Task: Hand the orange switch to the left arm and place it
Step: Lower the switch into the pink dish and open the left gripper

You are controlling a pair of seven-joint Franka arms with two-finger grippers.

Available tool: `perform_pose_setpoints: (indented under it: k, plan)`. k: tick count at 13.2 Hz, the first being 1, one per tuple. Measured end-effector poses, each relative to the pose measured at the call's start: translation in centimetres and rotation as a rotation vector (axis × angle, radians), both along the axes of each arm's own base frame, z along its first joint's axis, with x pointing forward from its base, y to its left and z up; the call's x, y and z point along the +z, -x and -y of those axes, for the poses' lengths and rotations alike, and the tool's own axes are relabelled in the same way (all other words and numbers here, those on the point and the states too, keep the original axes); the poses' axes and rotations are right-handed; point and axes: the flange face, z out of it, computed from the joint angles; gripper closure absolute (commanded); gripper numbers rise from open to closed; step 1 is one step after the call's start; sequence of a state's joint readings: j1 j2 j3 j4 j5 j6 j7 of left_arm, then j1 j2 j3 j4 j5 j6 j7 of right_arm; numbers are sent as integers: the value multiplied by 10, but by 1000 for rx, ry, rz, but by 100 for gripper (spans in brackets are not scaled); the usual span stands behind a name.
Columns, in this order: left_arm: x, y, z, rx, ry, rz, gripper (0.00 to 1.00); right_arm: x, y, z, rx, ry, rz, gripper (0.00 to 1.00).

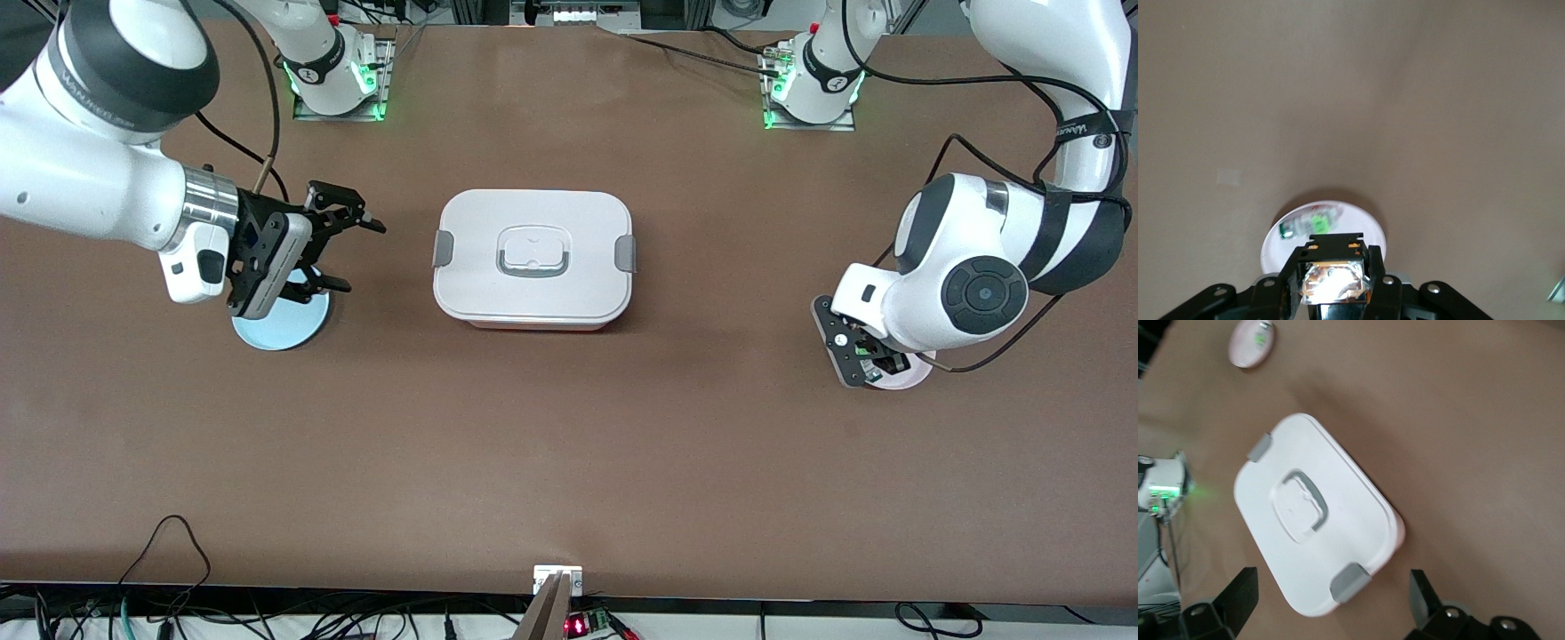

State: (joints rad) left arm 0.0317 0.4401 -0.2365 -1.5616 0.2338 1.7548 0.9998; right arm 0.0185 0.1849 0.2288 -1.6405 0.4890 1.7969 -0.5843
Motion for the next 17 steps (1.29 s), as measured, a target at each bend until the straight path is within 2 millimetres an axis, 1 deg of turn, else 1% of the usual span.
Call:
perform_pose_setpoints:
  k: [1,2,3,4,5,6,8,10,12,13,15,16,17]
  plan:
    - [-4,-3,-14,-42,6,4,100,0,1,2,-58,52,-23,0]
    - [-12,-6,-36,-78,21,10,100,-2,1,5,-125,110,-50,0]
    - [-25,-7,-62,-105,38,20,100,-4,1,8,-196,166,-79,0]
    - [-41,-6,-88,-123,55,36,100,-6,2,12,-260,217,-109,0]
    - [-59,-2,-108,-138,70,53,100,-8,2,15,-319,267,-130,0]
    - [-79,4,-121,-151,83,69,100,-9,3,19,-369,318,-143,0]
    - [-115,18,-128,-182,90,101,100,-6,9,24,-459,411,-166,0]
    - [-137,30,-131,-215,76,106,100,1,20,25,-517,493,-194,0]
    - [-148,38,-140,-201,80,90,100,14,32,27,-515,599,-181,0]
    - [-153,41,-147,-191,83,86,100,24,36,29,-513,648,-153,0]
    - [-162,43,-156,-182,92,104,100,46,37,37,-537,689,-95,0]
    - [-170,45,-157,-181,99,121,100,53,34,50,-564,707,-73,0]
    - [-178,46,-158,-181,109,141,100,59,29,67,-596,733,-52,0]
